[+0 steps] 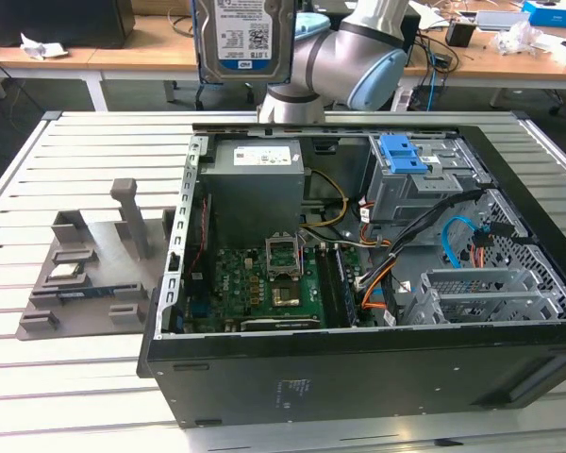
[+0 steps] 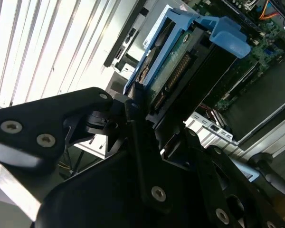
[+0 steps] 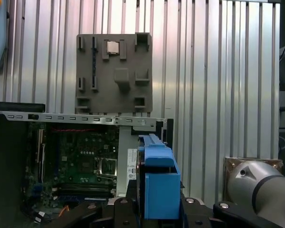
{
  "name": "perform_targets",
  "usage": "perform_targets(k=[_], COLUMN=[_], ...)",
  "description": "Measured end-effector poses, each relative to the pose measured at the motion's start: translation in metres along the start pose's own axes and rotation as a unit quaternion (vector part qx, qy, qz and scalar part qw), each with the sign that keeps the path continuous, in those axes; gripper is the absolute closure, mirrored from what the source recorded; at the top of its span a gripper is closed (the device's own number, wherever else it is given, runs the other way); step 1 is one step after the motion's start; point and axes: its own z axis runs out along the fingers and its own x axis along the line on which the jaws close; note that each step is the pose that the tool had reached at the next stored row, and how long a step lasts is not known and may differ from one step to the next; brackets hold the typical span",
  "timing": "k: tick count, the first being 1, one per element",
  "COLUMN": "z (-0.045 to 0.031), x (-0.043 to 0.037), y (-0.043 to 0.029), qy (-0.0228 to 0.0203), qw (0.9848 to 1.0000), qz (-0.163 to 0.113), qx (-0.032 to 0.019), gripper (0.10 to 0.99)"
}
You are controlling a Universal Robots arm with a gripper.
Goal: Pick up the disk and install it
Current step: 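Pick up the disk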
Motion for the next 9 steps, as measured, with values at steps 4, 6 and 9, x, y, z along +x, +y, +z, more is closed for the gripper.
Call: perform_targets(k=[4,6,9], z=[-0.001,-0.0014,-0.0023], x=[0.0007,0.001,0.0016], y=[-0.0215,-0.0312,-0.0499], qy=[0.0,0.0,0.0], qw=[1.0,1.0,1.0], qz=[0.0,0.0,0.0], qx=[0.0,0.0,0.0], gripper=[0.722,0.722,0.722])
